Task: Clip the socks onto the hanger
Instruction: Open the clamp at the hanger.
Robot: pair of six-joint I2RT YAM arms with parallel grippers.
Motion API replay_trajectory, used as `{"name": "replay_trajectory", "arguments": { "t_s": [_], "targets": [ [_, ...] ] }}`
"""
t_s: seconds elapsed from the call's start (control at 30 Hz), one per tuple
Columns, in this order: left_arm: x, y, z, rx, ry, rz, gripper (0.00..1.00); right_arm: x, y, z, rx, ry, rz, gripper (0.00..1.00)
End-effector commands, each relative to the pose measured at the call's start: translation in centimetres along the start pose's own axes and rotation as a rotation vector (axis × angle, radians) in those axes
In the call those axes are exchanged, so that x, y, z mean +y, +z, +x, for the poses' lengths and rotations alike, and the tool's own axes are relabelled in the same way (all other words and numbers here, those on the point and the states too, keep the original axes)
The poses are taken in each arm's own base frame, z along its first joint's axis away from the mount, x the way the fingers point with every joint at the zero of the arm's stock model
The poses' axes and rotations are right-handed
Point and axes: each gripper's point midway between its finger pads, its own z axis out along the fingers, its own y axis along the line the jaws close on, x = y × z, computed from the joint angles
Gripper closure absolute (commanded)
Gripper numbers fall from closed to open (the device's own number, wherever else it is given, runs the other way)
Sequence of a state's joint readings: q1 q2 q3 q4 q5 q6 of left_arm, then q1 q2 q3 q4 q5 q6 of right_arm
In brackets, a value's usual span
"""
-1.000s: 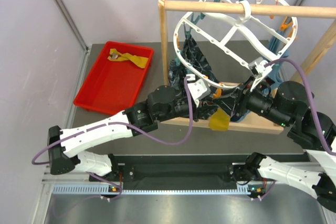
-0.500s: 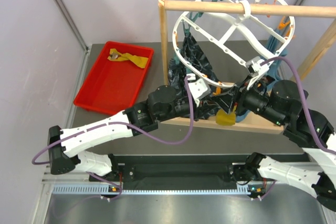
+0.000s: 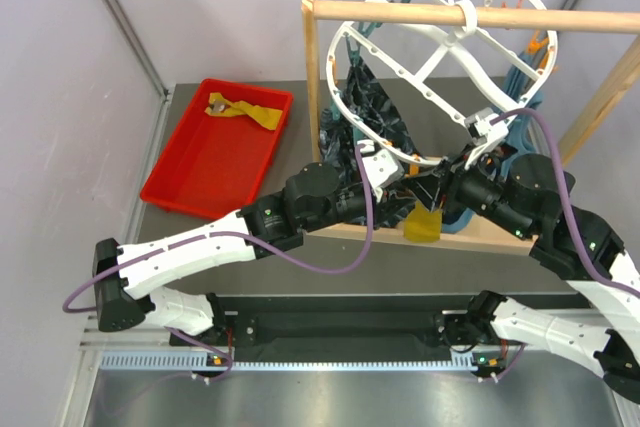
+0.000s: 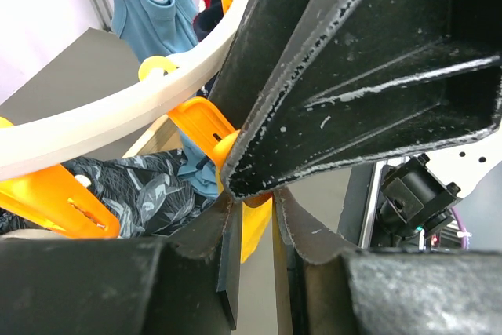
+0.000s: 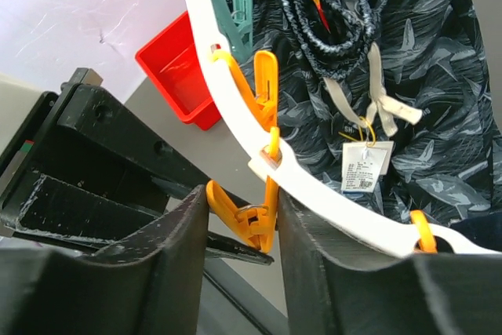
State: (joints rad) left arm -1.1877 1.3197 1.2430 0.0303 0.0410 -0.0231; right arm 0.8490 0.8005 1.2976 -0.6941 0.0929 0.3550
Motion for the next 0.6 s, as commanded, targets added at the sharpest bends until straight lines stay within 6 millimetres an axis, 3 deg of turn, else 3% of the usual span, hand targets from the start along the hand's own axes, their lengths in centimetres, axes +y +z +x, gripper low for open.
{"name": "replay_trajectory", "arguments": {
  "t_s": [0.0, 0.1, 0.23, 0.27, 0.37, 0.47, 0.53, 0.57],
  "targets": [
    [-3.3, -0.3, -3.6, -0.098, 0.024, 0.129, 1.0, -0.2, 1.1, -2.7, -0.12, 0.018, 0.032, 0.64],
    [-3.3, -0.4, -3.7, -0.102, 0.026, 0.127, 1.0, -0.3, 1.0, -2.6, -0.123, 0.023, 0.04, 0.74],
    [-2.9, -0.7, -3.5, -0.097, 0.023, 0.109, 0.95, -0.5, 0.8, -2.8, -0.141, 0.029, 0.048, 1.0],
    [-2.8, -0.9, -3.6, -0.1, 0.021, 0.101, 0.82, -0.6, 0.7, -2.9, -0.144, 0.029, 0.049, 1.0],
    [-2.1, -2.1, -3.4, -0.093, 0.02, 0.063, 0.64, -0.8, 0.5, -2.9, -0.148, 0.03, 0.06, 1.0],
    [-1.2, -4.0, -3.2, -0.086, 0.018, 0.012, 0.58, -1.1, 0.3, -2.6, -0.146, 0.03, 0.069, 1.0],
    [0.1, -5.2, -1.8, -0.035, 0.01, -0.057, 0.55, -1.2, 0.2, -2.5, -0.146, 0.028, 0.071, 1.0],
    [0.6, -6.3, -2.3, -0.048, 0.005, -0.08, 0.55, -1.2, -0.1, -2.5, -0.151, 0.031, 0.067, 1.0]
  ]
}}
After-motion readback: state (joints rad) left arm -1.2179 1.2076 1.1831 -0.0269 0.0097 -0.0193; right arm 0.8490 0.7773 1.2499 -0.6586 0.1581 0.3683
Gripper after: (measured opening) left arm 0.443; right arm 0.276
